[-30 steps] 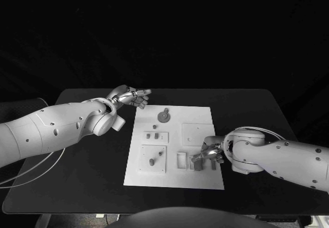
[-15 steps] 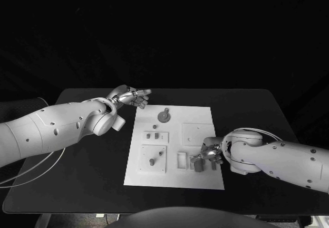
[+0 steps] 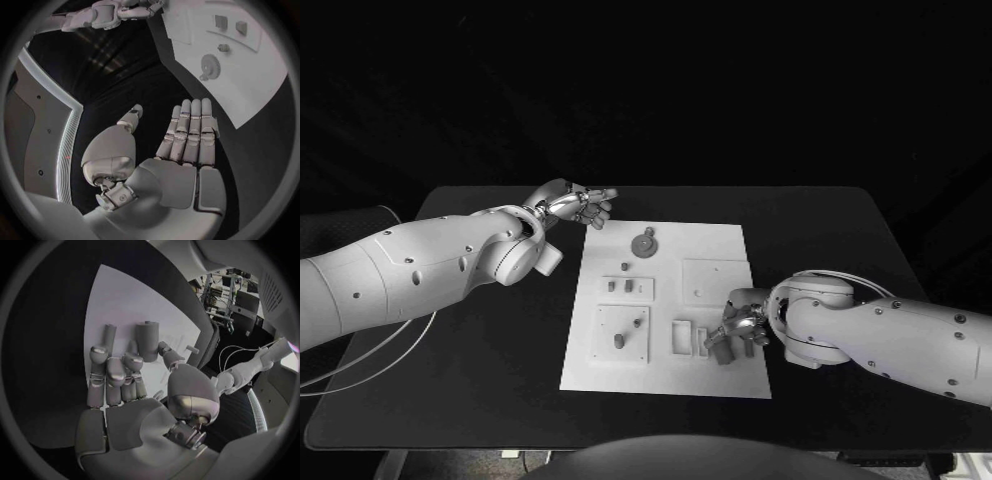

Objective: Assemble the parts on the task board

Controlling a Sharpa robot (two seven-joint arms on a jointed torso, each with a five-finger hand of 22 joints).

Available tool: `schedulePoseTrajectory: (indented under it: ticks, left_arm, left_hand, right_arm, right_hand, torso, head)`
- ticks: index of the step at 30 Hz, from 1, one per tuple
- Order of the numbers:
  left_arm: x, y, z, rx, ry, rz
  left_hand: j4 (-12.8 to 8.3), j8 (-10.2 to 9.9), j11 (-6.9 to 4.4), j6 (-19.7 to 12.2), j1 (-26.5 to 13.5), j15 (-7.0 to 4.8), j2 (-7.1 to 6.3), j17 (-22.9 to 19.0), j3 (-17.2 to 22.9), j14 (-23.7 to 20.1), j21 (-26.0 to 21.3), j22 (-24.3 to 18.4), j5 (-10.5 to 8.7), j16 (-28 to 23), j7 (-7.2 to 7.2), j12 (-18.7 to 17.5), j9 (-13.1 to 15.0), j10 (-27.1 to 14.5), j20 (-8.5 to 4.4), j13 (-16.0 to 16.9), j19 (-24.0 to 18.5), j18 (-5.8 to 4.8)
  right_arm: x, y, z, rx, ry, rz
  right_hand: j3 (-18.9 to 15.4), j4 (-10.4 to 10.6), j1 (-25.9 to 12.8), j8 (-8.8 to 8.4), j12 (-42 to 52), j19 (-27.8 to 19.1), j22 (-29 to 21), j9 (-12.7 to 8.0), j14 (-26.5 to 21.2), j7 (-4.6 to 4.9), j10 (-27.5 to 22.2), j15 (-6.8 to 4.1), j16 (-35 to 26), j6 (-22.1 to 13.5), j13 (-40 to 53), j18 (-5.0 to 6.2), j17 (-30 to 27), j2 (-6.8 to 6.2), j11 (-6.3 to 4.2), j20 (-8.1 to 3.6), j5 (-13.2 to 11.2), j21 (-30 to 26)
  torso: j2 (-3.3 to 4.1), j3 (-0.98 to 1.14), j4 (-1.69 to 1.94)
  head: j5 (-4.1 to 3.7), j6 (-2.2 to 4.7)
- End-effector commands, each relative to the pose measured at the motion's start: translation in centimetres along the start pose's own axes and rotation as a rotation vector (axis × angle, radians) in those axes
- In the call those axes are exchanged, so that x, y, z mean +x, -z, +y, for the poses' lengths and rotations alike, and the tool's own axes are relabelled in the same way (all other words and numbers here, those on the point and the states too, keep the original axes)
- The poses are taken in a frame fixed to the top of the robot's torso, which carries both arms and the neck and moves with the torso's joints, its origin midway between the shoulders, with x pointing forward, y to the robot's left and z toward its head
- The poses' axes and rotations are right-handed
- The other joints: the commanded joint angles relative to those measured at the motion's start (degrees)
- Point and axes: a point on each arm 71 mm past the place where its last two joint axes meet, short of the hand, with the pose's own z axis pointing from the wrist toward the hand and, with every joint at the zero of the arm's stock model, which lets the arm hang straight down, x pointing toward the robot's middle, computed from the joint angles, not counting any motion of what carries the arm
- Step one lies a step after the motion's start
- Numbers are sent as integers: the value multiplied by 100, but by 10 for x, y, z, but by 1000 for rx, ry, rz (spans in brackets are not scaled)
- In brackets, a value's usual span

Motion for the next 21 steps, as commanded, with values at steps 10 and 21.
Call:
schedulePoseTrajectory:
  ticks: [10,21]
  left_arm:
    - [0,0,0,-3,3,-1]
    - [0,0,0,-8,2,3]
  left_hand:
    - [-26,-18,-5,-13,80,2,15,12,22,-26,-23,13,27,-36,4,-27,-1,-41,21,8,-38,89]
    - [-31,-18,-3,-13,82,4,17,13,23,-29,-25,15,29,-38,5,-30,-1,-44,23,9,-41,87]
  right_arm:
    - [15,5,-16,36,-159,84]
    - [-3,16,-15,25,-279,96]
  right_hand:
    - [567,-343,289,-10,-54,33,-14,-1337,36,0,52,0,-11,61,-22,303,-45,364,4,58,12,3]
    - [657,-300,137,-14,-70,51,-15,-1336,47,-9,67,-2,-8,96,-23,303,-47,367,-4,65,157,1]
  torso:
    - [1,1,-2]
    - [-1,-2,3]
  head:
    - [-16,8]
    - [-39,5]
